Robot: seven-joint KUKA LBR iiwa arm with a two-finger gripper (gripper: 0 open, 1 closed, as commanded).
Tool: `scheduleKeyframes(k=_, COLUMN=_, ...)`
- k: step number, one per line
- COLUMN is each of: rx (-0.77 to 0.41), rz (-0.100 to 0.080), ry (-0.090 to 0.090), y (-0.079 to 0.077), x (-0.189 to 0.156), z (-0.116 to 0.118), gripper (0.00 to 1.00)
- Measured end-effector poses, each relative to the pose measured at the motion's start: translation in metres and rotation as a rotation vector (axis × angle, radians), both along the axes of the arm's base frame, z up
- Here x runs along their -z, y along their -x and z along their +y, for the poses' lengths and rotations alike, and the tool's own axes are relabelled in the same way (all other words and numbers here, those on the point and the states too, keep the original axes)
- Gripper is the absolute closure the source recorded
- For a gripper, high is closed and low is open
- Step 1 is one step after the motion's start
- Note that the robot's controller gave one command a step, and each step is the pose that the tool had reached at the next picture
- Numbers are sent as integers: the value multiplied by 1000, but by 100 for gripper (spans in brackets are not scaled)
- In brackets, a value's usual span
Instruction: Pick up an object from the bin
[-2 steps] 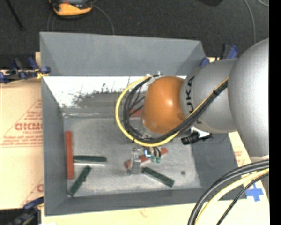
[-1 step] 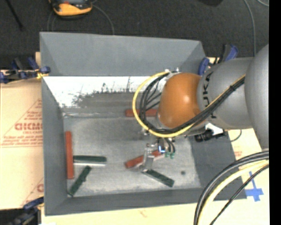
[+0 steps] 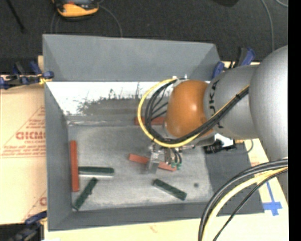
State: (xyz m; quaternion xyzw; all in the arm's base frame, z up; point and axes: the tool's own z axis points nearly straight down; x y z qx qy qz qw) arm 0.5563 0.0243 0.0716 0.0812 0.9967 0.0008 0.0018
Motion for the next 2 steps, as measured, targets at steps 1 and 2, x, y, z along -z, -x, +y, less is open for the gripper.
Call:
scheduleKeyframes(k=1, rx=1, rz=0, ry=0, y=0, x=0, z=0, gripper=100)
scheduleKeyframes(k=2, rx=-14, rz=1, ry=2, y=36, x=-131, z=-44, gripper=100)
